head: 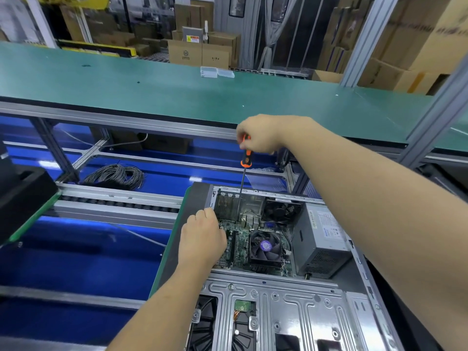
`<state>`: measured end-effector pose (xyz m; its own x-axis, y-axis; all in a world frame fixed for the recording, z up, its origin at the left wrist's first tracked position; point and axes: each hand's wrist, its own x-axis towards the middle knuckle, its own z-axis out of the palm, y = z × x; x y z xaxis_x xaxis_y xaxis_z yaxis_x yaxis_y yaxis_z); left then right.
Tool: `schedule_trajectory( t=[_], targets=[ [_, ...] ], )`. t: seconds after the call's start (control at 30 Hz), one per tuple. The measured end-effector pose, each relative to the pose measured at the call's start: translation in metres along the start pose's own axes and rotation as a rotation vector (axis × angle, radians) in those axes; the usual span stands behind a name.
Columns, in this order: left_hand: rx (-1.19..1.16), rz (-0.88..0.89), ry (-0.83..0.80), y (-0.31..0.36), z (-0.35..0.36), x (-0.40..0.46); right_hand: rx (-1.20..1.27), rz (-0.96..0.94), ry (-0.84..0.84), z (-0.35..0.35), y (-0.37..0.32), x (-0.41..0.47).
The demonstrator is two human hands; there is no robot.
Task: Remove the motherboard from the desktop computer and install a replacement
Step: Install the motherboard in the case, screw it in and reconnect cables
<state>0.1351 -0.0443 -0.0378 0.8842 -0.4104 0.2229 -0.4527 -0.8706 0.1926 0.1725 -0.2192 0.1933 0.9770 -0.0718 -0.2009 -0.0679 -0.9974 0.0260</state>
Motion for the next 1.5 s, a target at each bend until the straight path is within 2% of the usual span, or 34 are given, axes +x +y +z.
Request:
schedule_trajectory(
  t=[0.17,0.27,0.37,0.47,0.6,0.77,0.9,1.0,1.07,1.13,1.2,1.33,1.43,1.5],
  targets=[
    [-0.009,-0.002,0.006,0.000,0.001,0.000,-0.072,0.038,0.010,-0.003,-0.001,-0.006],
    [-0.004,0.003,0.007,0.000,0.000,0.000,0.014,0.005,-0.049,-0.002,-0.003,-0.008],
    [-0.003,0.001,0.007,0.000,0.001,0.000,-0.153,0.040,-0.006,-0.003,-0.008,-0.008],
    [0.000,0.002,0.011,0.000,0.002,0.001,-0.092,-0.026,-0.047,-0.005,-0.009,-0.009],
    [0.009,0.000,0.018,0.000,0.003,0.000,-0.069,0.067,0.018,-0.005,-0.009,-0.010],
    [0.013,0.001,0.020,0.000,0.002,0.000,-0.043,0.029,-0.075,-0.006,-0.009,-0.010],
    [0.003,0.004,0.022,0.000,0.003,0.000,-0.029,0.030,0.014,0.000,-0.005,-0.008],
    [0.004,0.007,0.017,0.000,0.003,0.000,0.029,0.002,-0.032,0.000,-0.005,-0.011],
    [0.000,0.005,0.015,-0.001,0.003,0.000,0.003,0.060,0.015,-0.001,-0.005,-0.011],
    [0.000,0.006,0.015,-0.001,0.003,0.000,-0.045,0.025,0.043,0.000,-0.005,-0.008],
    [-0.002,0.008,0.016,-0.001,0.003,0.001,-0.017,-0.019,0.007,0.000,-0.006,-0.009],
    [-0.016,0.001,0.012,-0.001,0.003,0.000,0.001,0.057,0.013,-0.001,-0.005,-0.011],
    [-0.022,-0.001,0.013,-0.001,0.002,0.001,0.026,-0.014,-0.002,0.000,-0.002,-0.010],
    [-0.018,0.000,0.016,-0.001,0.003,0.000,-0.046,0.049,0.010,-0.001,-0.003,-0.011]
  ],
)
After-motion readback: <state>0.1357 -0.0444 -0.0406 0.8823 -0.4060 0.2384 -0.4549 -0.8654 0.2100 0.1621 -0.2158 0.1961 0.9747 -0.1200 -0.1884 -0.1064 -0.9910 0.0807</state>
